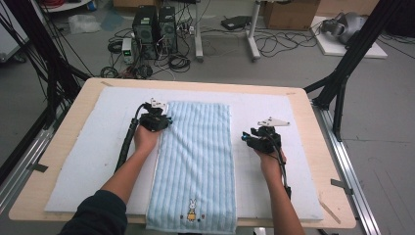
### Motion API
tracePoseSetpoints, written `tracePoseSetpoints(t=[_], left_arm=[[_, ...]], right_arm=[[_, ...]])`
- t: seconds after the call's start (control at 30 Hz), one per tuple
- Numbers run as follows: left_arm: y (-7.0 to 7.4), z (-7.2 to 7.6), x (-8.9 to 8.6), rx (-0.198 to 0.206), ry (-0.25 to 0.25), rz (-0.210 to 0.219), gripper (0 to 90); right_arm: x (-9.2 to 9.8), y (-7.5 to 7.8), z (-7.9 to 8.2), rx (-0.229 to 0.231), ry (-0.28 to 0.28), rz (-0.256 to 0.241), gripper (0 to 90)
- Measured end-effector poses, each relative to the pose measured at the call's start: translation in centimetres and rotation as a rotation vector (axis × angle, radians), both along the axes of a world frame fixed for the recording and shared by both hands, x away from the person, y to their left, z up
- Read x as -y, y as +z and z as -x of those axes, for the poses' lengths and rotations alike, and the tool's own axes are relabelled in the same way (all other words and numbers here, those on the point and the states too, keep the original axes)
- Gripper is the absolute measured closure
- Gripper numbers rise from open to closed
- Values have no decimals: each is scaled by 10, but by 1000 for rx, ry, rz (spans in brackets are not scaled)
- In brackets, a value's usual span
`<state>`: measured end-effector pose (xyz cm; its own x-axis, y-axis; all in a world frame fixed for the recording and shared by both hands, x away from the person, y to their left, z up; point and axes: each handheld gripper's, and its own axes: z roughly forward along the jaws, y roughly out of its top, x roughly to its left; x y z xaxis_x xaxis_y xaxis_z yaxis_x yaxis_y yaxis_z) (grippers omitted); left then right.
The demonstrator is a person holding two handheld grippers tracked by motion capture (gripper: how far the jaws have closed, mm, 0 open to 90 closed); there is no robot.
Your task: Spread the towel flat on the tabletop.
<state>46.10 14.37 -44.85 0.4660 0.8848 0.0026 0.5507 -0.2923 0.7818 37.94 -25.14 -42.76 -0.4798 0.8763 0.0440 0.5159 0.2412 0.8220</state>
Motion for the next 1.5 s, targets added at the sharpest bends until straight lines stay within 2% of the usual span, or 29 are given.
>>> tracePoseSetpoints(t=[0.03, 0.13, 0.17, 0.27, 0.37, 0.47, 0.5, 0.57, 0.6, 0.67, 0.7, 0.77, 0.83, 0.9, 1.0, 1.1, 1.13, 1.2, 1.27, 1.3, 1.5], left_arm=[[0, 0, -2, -8, 3, 9, 510], [1, 1, -7, -25, 8, 57, 415], [2, 3, -9, -26, 2, 66, 410], [3, 7, -13, -31, -12, 95, 410], [7, 10, -17, -50, -33, 110, 404], [13, 13, -19, -47, -55, 151, 406], [15, 14, -20, -38, -58, 148, 406], [19, 17, -21, -28, -69, 137, 406], [20, 18, -22, -24, -76, 137, 406], [22, 22, -24, 1, -73, 155, 406], [22, 24, -26, 4, -66, 166, 407], [20, 26, -30, -2, -74, 186, 402], [19, 31, -34, 1, -90, 190, 401], [19, 38, -39, 11, -98, 209, 388], [19, 49, -46, 18, -116, 240, 376], [19, 64, -51, 42, -138, 267, 359], [21, 67, -52, 37, -143, 268, 346], [23, 76, -56, 68, -122, 295, 284], [27, 85, -60, 99, -142, 300, 175], [28, 88, -61, 109, -145, 310, 179], [31, 106, -68, 150, -192, 358, 177]], right_arm=[[-2, -2, -4, -3, -2, 6, 575], [-10, -8, -21, -38, -16, 16, 583], [-13, -9, -28, -51, -20, 17, 594], [-26, -10, -47, -41, -28, 15, 633], [-40, -12, -64, -48, -32, 52, 650], [-49, -15, -76, -69, -34, 30, 684], [-52, -17, -78, -79, -25, 41, 723], [-58, -20, -81, -76, -11, 111, 794], [-59, -20, -82, -72, -23, 114, 824], [-60, -20, -84, -58, -66, 156, 834], [-59, -20, -85, -64, -75, 144, 814], [-56, -19, -85, -68, -93, 113, 720], [-53, -16, -81, -73, -76, 60, 642], [-50, -10, -72, -39, -49, 50, 556], [-43, -1, -57, -25, -24, 33, 443], [-32, 6, -40, -10, -8, 10, 341], [-29, 8, -33, -6, 2, 2, 330], [-22, 11, -20, 9, 25, -8, 305], [-17, 13, -6, 16, 47, -5, 259], [-14, 14, 1, 13, 60, -3, 239], [-3, 15, 38, 60, 140, -10, 177]])
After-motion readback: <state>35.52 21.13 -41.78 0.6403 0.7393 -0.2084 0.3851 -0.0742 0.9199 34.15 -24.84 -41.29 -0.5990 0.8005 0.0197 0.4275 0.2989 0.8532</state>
